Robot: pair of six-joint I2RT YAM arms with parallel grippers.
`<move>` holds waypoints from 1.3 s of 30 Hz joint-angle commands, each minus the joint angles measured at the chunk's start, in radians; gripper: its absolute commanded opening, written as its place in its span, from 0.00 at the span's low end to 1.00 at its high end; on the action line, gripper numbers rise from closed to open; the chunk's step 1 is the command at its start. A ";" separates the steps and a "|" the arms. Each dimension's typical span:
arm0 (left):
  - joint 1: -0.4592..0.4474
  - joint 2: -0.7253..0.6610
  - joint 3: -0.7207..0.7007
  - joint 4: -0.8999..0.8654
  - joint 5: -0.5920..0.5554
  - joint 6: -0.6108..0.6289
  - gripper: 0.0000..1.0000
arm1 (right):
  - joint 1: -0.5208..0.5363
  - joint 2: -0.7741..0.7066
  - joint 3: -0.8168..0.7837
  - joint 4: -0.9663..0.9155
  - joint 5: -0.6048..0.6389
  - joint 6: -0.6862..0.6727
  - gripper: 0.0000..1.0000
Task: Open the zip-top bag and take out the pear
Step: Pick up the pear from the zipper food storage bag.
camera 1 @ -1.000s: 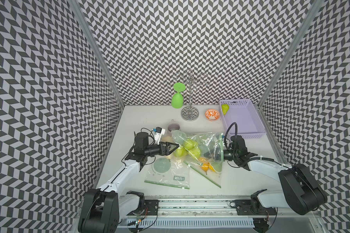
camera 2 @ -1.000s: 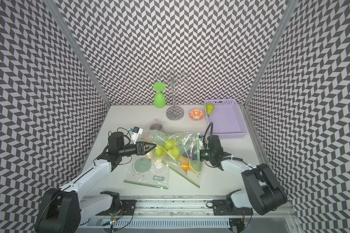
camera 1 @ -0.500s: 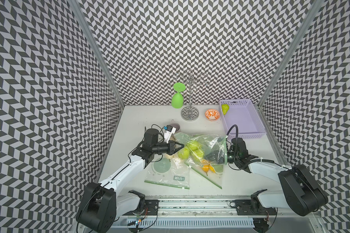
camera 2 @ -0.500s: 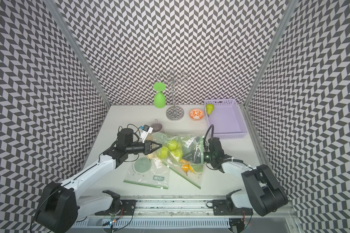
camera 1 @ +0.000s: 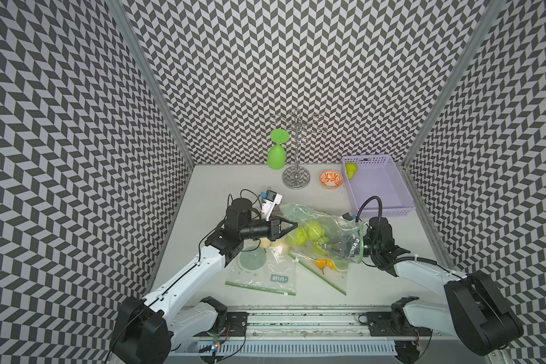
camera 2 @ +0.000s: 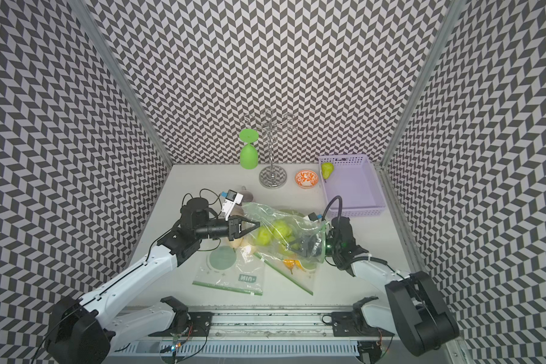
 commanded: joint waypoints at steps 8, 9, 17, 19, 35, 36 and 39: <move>0.003 0.026 -0.012 0.083 -0.024 -0.010 0.00 | 0.032 0.013 -0.007 0.050 -0.028 -0.014 0.89; 0.004 0.028 -0.016 0.088 -0.024 -0.009 0.00 | 0.035 0.018 -0.005 0.035 -0.019 -0.026 0.87; 0.021 0.033 -0.042 0.114 -0.003 -0.005 0.00 | 0.049 0.057 0.008 0.053 0.006 -0.009 0.68; 0.023 0.030 -0.052 0.121 0.005 -0.006 0.00 | 0.054 0.062 0.018 0.049 0.016 -0.006 0.64; 0.105 -0.019 -0.122 0.148 0.077 -0.017 0.00 | 0.070 0.048 0.072 -0.041 0.065 -0.014 0.75; 0.106 -0.019 -0.125 0.154 0.079 -0.020 0.00 | 0.077 0.049 0.074 -0.045 0.069 -0.018 0.81; 0.105 -0.023 -0.140 0.166 0.081 -0.026 0.00 | 0.105 0.068 0.083 -0.061 0.093 -0.036 0.91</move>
